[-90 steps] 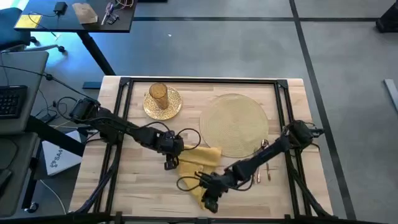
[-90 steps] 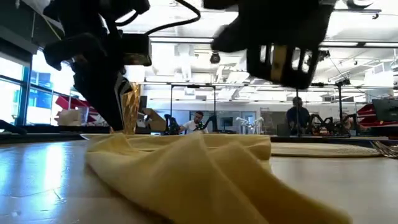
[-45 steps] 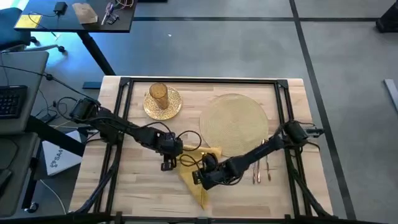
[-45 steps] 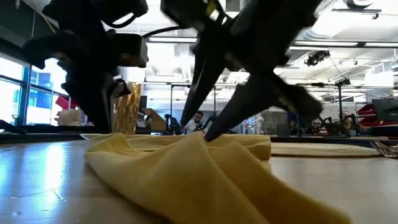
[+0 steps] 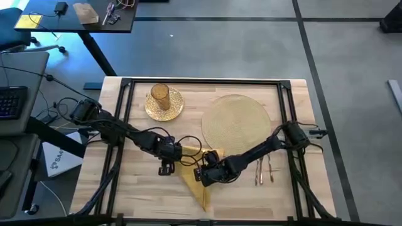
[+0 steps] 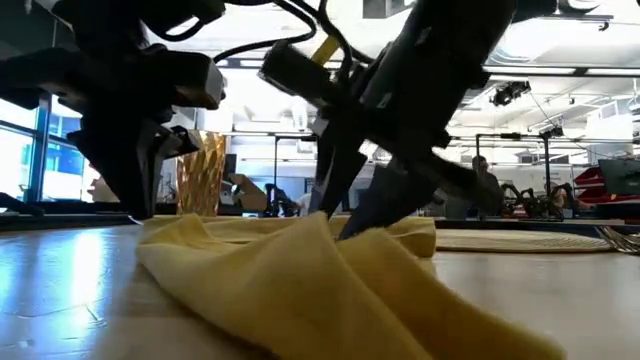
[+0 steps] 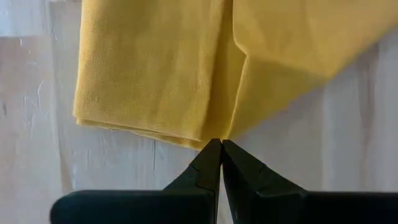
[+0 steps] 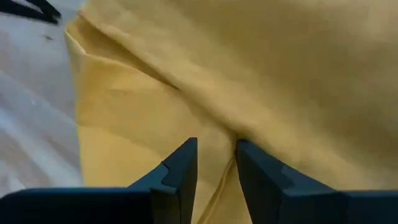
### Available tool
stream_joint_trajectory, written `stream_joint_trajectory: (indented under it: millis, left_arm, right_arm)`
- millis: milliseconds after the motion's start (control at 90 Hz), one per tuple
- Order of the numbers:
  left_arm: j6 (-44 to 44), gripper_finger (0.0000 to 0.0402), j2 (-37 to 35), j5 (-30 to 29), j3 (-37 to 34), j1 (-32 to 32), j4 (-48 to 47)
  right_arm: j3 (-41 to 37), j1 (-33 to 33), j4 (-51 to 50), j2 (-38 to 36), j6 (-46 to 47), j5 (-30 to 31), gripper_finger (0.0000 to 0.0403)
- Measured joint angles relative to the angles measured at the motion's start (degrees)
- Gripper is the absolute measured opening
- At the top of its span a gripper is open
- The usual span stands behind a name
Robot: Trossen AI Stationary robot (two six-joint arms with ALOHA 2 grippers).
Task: Set table place
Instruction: Fold the yellow table napkin
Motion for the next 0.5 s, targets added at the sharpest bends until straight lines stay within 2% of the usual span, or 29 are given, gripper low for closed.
stream_joint_trajectory:
  millis: [178, 356, 500]
  left_arm:
    - [0.01, 0.0000, 0.00, -0.13, 0.00, 0.22, 0.75]
    - [-0.52, 0.0000, 0.00, -0.99, 0.02, 0.57, 3.32]
    - [-1.95, 0.0000, -0.05, -2.84, 0.07, 0.89, 3.42]
  right_arm:
    - [0.07, -0.02, 4.00, 1.42, -3.34, -0.16, 0.0085]
    - [0.07, 0.00, 4.57, 1.49, -6.28, -0.50, 0.0013]
    - [0.81, 0.00, 5.07, 1.45, -11.10, -0.83, 0.0003]
